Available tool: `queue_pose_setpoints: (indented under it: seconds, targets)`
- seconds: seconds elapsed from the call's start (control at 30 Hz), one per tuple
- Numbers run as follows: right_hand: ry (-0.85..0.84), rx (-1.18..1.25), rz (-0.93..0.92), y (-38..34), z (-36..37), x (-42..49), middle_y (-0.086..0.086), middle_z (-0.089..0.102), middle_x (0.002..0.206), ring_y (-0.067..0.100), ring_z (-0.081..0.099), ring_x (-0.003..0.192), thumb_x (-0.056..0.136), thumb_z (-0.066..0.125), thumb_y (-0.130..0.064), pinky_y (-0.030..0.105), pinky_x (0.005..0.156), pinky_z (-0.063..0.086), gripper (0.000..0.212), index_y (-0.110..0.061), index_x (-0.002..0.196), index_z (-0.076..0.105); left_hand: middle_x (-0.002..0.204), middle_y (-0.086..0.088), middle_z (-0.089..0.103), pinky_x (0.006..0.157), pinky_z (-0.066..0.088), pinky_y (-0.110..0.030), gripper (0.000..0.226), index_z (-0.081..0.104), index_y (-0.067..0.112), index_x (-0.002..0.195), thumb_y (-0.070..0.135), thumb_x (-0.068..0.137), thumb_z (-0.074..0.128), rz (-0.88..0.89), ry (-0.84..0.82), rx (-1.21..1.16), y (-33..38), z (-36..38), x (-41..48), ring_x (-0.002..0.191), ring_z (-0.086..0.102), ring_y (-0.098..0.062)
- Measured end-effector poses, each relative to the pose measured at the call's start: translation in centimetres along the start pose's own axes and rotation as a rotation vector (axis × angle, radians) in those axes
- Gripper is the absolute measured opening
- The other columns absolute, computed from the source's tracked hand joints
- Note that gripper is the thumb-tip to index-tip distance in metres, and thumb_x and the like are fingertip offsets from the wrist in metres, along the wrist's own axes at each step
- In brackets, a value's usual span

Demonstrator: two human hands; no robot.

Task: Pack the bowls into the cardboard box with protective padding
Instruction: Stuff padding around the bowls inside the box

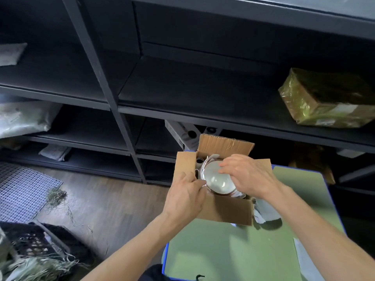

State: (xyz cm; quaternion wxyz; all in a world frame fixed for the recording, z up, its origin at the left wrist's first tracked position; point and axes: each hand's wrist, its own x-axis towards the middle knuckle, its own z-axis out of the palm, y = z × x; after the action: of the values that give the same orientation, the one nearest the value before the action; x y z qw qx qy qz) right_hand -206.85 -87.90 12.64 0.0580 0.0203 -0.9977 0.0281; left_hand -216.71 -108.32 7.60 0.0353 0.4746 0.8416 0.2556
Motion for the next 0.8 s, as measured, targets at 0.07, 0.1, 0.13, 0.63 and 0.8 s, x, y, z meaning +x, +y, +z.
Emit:
queue_pose_setpoints:
  seconds: [0.07,0.1,0.13,0.63,0.8]
  targets:
    - [0.029,0.013,0.044,0.5,0.2,-1.5,-0.001,0.076,0.099,0.022,0.071,0.091,0.061,0.077,0.007,0.035,0.082,0.059,0.039,-0.016,0.092,0.080,0.075,0.004,0.052,0.061,0.044,-0.036,0.022,0.071,0.022,0.084,0.026,0.094,0.052,0.044,0.012,-0.022,1.5,0.3,0.1,0.071,0.043,-0.020]
    - [0.037,0.026,0.076,0.8,0.5,-2.4,-0.002,0.075,0.100,0.022,0.071,0.091,0.062,0.076,0.006,0.033,0.081,0.059,0.039,-0.017,0.094,0.080,0.075,0.005,0.053,0.061,0.043,-0.034,0.023,0.071,0.022,0.083,0.024,0.094,0.051,0.079,0.007,-0.026,2.4,0.6,0.2,0.070,0.044,-0.020]
    - [0.035,0.048,0.114,1.0,0.6,-3.4,-0.004,0.075,0.102,0.022,0.070,0.092,0.064,0.076,0.006,0.032,0.081,0.058,0.040,-0.018,0.096,0.080,0.073,0.004,0.052,0.061,0.042,-0.034,0.025,0.071,0.021,0.081,0.023,0.094,0.050,0.119,-0.007,-0.029,3.3,1.0,0.4,0.068,0.043,-0.020]
    - [-0.065,0.115,0.593,8.6,0.3,-21.5,-0.011,0.066,0.109,0.020,0.062,0.100,0.084,0.058,-0.007,0.040,0.070,0.056,0.038,-0.027,0.114,0.070,0.085,0.000,0.058,0.064,0.048,-0.041,0.026,0.065,0.020,0.096,0.034,0.099,0.043,0.366,-0.317,-0.124,18.6,9.3,4.0,0.081,0.056,-0.024]
    - [-0.192,0.180,0.667,10.3,2.4,-24.5,-0.012,0.059,0.130,0.017,0.055,0.117,0.096,0.048,-0.016,0.035,0.089,0.050,0.042,-0.029,0.134,0.059,0.092,-0.004,0.059,0.068,0.052,-0.043,0.038,0.066,0.018,0.103,0.037,0.096,0.034,0.378,-0.403,-0.035,21.2,13.1,3.3,0.083,0.058,-0.027]
